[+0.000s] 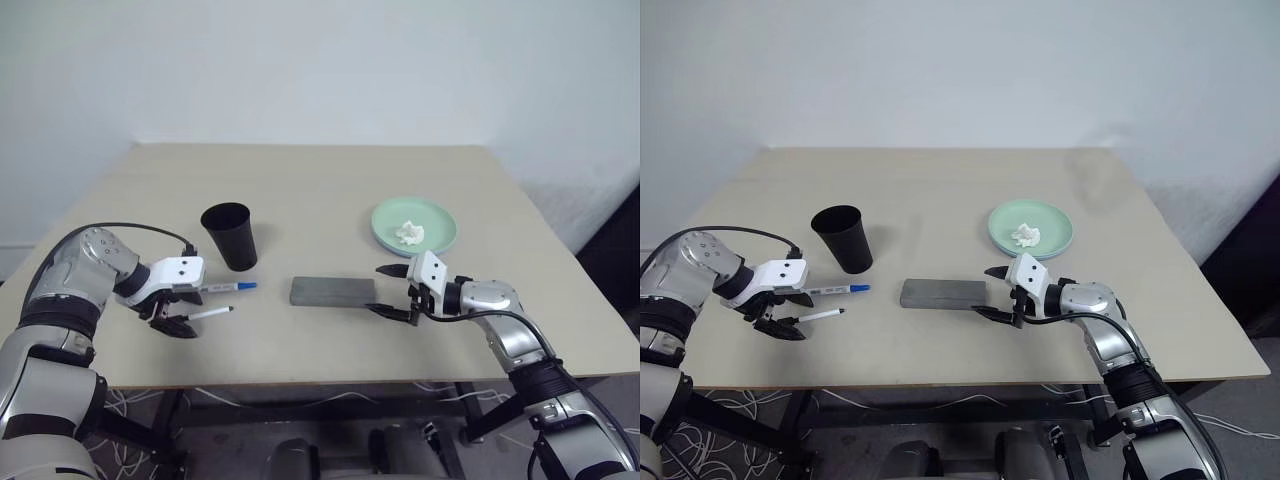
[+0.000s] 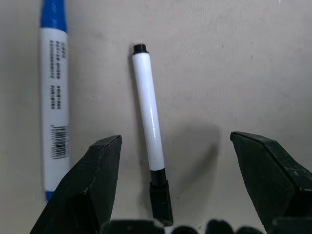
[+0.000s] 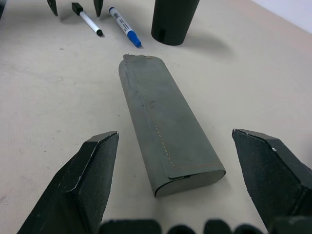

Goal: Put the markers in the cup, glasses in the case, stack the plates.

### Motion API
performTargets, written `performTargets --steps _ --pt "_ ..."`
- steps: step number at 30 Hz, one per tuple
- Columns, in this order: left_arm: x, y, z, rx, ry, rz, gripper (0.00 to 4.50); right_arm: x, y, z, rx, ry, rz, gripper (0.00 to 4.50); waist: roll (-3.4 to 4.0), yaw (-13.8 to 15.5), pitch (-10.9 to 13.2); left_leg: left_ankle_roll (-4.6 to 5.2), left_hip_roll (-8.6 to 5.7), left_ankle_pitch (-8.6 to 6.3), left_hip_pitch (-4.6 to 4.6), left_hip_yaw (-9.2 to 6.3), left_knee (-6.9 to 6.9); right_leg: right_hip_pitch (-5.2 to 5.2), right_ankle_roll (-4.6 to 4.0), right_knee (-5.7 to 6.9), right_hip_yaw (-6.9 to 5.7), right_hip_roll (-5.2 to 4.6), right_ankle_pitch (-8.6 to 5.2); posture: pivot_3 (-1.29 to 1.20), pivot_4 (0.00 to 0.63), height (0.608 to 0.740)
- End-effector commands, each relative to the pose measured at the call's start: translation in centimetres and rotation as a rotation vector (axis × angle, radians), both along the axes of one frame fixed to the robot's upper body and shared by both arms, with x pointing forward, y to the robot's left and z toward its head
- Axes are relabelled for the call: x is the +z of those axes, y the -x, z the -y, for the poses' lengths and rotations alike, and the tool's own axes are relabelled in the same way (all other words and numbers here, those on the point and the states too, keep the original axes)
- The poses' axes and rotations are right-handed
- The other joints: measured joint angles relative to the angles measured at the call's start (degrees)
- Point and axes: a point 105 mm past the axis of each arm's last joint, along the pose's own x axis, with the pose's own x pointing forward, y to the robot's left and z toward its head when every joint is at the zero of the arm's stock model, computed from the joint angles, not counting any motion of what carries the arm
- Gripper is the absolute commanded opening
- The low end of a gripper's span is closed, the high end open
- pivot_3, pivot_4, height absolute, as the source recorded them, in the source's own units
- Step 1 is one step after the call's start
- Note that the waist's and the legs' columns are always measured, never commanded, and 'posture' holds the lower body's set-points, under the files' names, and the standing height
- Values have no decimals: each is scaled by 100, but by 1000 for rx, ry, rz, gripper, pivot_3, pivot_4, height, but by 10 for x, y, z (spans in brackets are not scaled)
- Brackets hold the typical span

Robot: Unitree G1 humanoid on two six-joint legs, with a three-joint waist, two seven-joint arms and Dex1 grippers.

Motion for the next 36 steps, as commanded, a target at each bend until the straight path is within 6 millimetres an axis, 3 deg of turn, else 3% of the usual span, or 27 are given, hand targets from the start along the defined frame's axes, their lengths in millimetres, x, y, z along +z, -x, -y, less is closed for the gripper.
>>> performTargets --steps 1,6,8,19,25,36 --pt "4 -7 1 -17 -25 40 3806 13 -3 1 3 -12 57 4065 0 0 0 0 0 0 0 0 0 0 0 0 0 0 0 0 0 740" --pt "-3 -7 2 -21 -28 35 3806 14 -4 0 7 -13 61 4065 1 1 0 0 0 0 3 -1 -1 3 0 1 -1 -1 0 0 0 740" --pt "-4 -7 2 -25 -29 37 3429 15 -4 0 9 -12 63 4065 1 2 0 0 0 0 6 -1 0 6 0 1 -1 -2 0 0 0 740" --pt "-2 -7 3 -29 -5 41 30 15 -4 -2 15 -12 63 4065 2 0 -1 0 2 0 9 -1 -1 6 0 3 -5 -4 0 0 0 740" --pt "11 -15 12 -48 47 101 30 15 -4 -2 18 -13 62 4065 2 1 -1 -1 2 -1 5 -1 -2 4 0 0 -5 -4 0 0 0 740" --pt "88 -42 98 -62 557 364 30 12 -1 -3 28 -8 52 4065 -8 -7 0 21 1 11 -10 -5 2 -4 1 -2 -7 -2 -1 0 0 740"
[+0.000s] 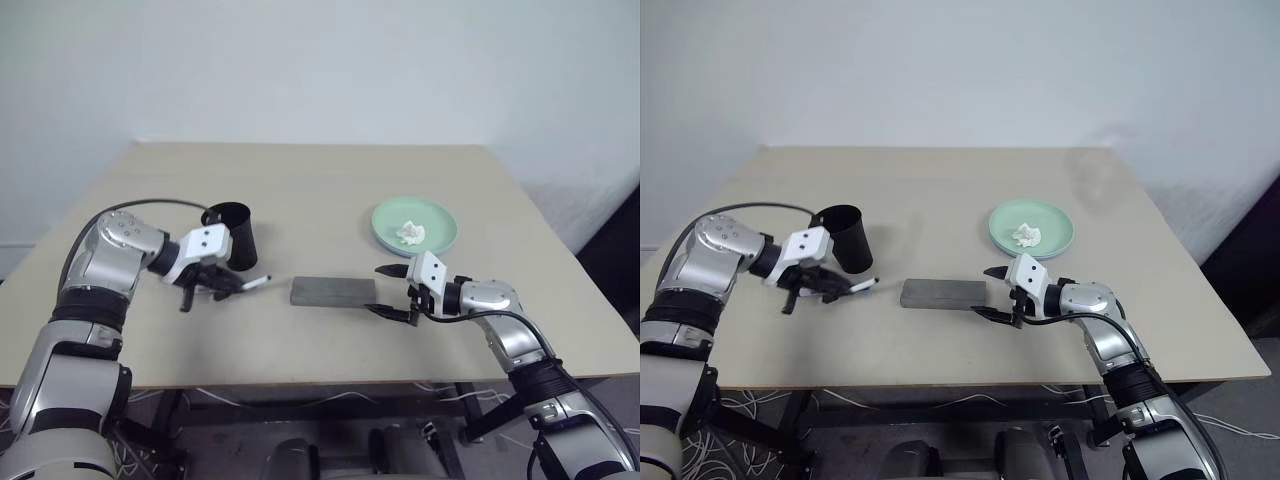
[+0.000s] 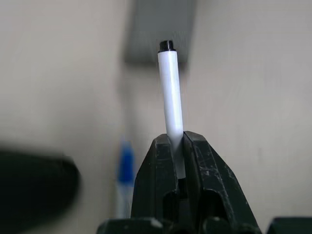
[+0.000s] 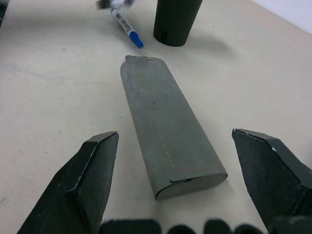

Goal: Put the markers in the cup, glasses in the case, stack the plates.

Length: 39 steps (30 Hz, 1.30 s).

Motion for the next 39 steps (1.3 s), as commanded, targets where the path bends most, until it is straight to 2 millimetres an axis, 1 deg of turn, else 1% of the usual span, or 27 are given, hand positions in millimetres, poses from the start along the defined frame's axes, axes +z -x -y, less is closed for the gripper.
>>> performTargets --steps 1,2,4,6,9,11,14,17,21,26,32,39 --pt "38 -14 19 47 172 138 30 12 -2 -2 19 -6 47 4065 0 -5 0 0 0 0 3 0 -2 1 0 0 1 2 0 0 0 740" --pt "44 -17 22 65 201 158 30 12 -2 -3 20 -5 47 4065 0 -5 0 1 0 1 6 0 -3 2 0 2 1 3 0 0 0 740" --pt "60 -30 27 137 290 254 30 12 -2 -3 22 -4 48 4065 0 -3 0 2 0 1 10 -2 -3 4 0 4 1 5 0 0 0 740" --pt "75 -45 26 239 375 345 30 12 -1 -2 24 -3 49 4065 -1 0 0 2 0 2 10 -8 -1 9 0 4 0 6 0 0 0 740" --pt "85 -58 19 358 445 431 30 12 0 -2 26 -1 49 4065 -1 -5 0 2 -2 2 13 -7 1 14 1 2 2 5 1 0 0 740" --pt "89 -67 8 466 488 500 30 12 0 -1 23 1 49 4065 0 -8 0 1 -2 2 22 -1 0 17 1 3 9 5 1 0 0 740" --pt "95 -74 -3 575 560 568 30 12 -1 0 21 3 48 4065 -1 0 0 1 -2 2 22 -2 -1 17 2 5 7 5 1 0 0 740" --pt "89 -79 -11 679 618 584 30 12 0 -1 24 5 49 4065 -2 1 0 1 -3 2 19 -2 -2 17 2 3 6 5 2 0 0 740" --pt "76 -78 -13 714 621 582 30 13 -1 -1 26 8 51 4065 -2 0 -1 0 -6 1 19 1 -4 17 3 1 7 4 2 0 0 740" --pt "68 -76 -22 803 682 573 30 13 -1 -1 25 10 53 4065 -6 1 -1 -2 -5 0 17 -1 -4 16 3 1 5 4 2 0 0 740" --pt "55 -71 -22 840 707 545 30 14 -3 -2 25 11 55 4065 -7 1 -1 -21 -5 -11 20 0 -4 18 3 1 5 3 2 0 0 740" --pt "49 -70 -24 862 706 535 30 14 -3 -2 24 9 57 4065 -7 1 -1 -22 -5 -11 20 0 -5 17 2 1 4 3 2 0 0 740"
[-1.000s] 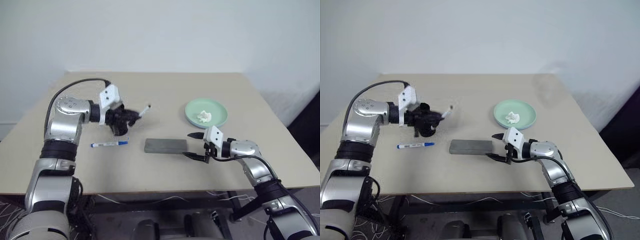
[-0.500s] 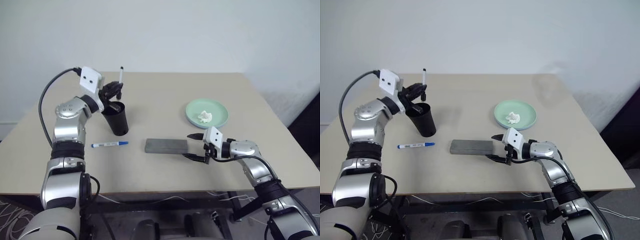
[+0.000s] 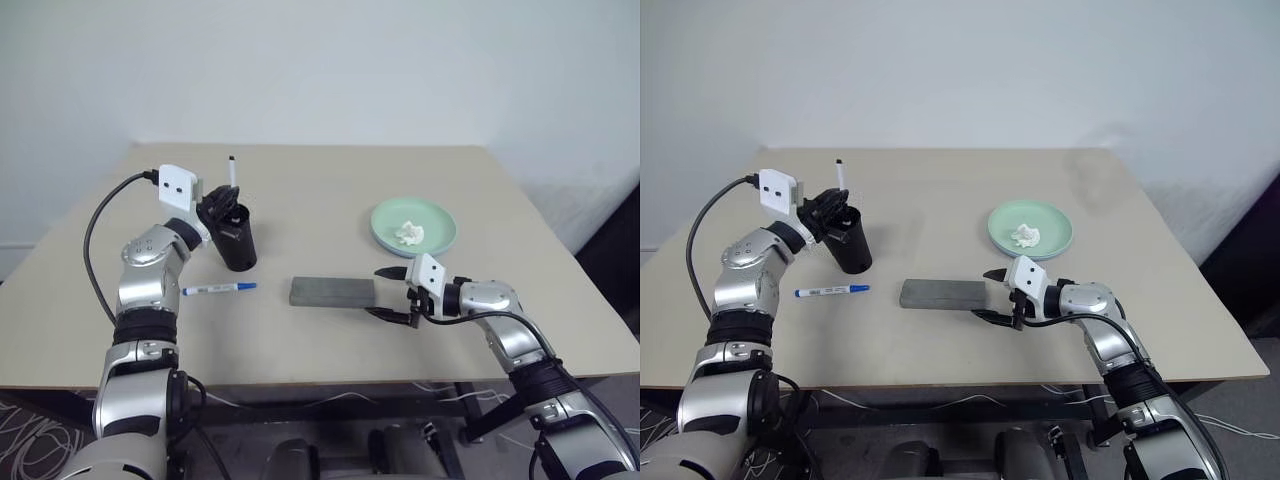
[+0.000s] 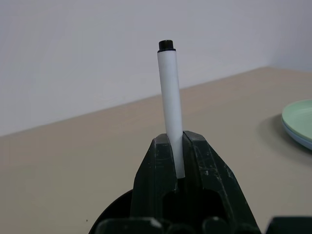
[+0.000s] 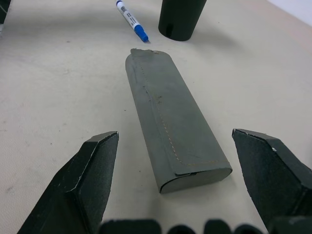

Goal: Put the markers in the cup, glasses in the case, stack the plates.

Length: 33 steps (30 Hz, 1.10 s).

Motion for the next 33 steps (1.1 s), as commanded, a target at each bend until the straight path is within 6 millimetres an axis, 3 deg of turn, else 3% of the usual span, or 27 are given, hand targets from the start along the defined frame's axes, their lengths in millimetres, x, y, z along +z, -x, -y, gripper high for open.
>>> performTargets --steps 1,10,11,20,28,33 --pt "19 1 0 4 10 70 30 17 -5 -2 9 -20 61 4065 0 1 0 0 0 0 0 0 0 0 0 0 0 0 0 0 0 740" --pt "13 -1 1 4 12 62 30 17 -5 -2 7 -19 64 4065 0 0 0 0 0 0 0 0 0 0 0 -1 0 0 0 0 0 740" --pt "13 -1 2 2 15 59 585 17 -5 -2 7 -18 64 4065 0 0 0 0 0 0 0 0 0 0 0 -1 0 0 0 0 0 740" --pt "12 -1 1 8 -2 57 3524 17 -6 -2 9 -17 68 4065 0 0 0 -1 0 0 0 0 -2 -1 0 -1 0 0 0 0 0 740" --pt "27 2 7 -61 -2 84 3524 18 -6 -3 13 -17 69 4065 0 0 0 -1 0 0 -1 1 -2 -1 0 -2 0 0 0 0 0 740" --pt "51 28 34 -382 -14 49 3524 18 -6 -4 17 -16 70 4065 -9 -8 5 -1 1 -1 -6 0 -4 -7 -1 -3 -1 0 -1 0 0 740"
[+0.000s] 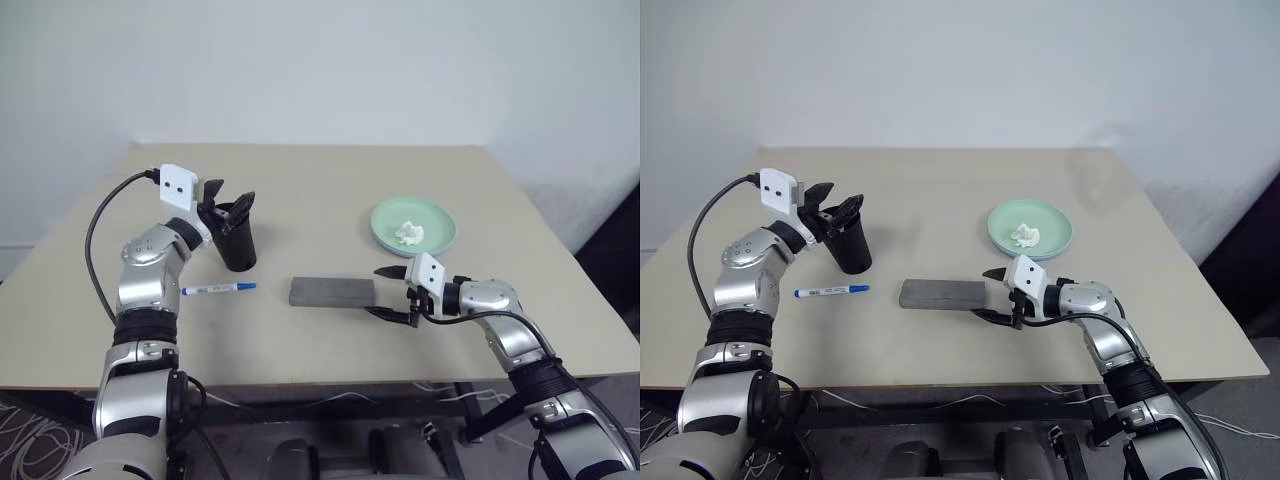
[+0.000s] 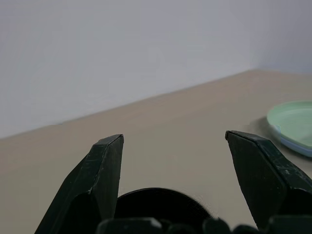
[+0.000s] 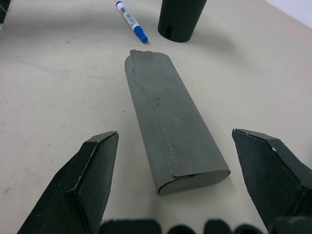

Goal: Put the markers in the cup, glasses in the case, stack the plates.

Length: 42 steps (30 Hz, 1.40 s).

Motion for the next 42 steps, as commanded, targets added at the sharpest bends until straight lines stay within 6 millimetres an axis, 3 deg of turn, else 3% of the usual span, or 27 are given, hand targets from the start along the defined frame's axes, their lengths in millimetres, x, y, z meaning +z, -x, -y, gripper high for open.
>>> performTargets --steps 1,6,9,11,14,23,33,42 --pt "40 26 25 -272 -63 53 3524 16 -6 -3 12 -15 62 4065 -4 -10 2 0 0 0 -2 0 -1 -2 0 0 0 0 0 0 0 740" --pt "34 55 30 -460 -239 -66 3524 17 -7 -5 17 -18 63 4065 -1 -33 2 -1 0 -1 10 6 -23 -2 -1 -7 6 0 -1 0 0 740" --pt "17 67 22 -519 -374 -181 3524 16 -7 -6 18 -19 62 4065 -2 -32 2 -1 1 0 11 2 -24 -2 -2 -5 3 1 -2 0 0 740" --pt "4 73 13 -535 -469 -258 3524 16 -7 -6 19 -19 61 4065 -2 -33 3 -1 2 0 10 1 -24 -6 -2 -3 2 2 -2 0 0 740" --pt "-19 74 -17 -486 -615 -395 3524 16 -7 -6 18 -21 60 4065 -1 -27 3 -2 2 0 9 1 -24 -7 -3 -6 2 1 -2 0 0 740" --pt "-60 68 -72 -366 -830 -605 3524 16 -8 -6 17 -20 59 4065 -2 7 3 -2 4 -1 -1 3 -25 -14 -3 -9 -4 -4 -2 0 0 740" --pt "-79 54 -73 -362 -813 -692 3524 16 -8 -7 19 -18 62 4065 -7 7 2 -1 4 -1 -9 7 -23 -18 -2 -10 -5 -4 -2 0 0 740" --pt "-98 58 -65 -429 -831 -781 3524 16 -6 -3 3 -18 65 4065 -11 7 1 -1 4 -1 -10 6 -22 -20 -2 -9 -4 -4 -2 0 0 740"
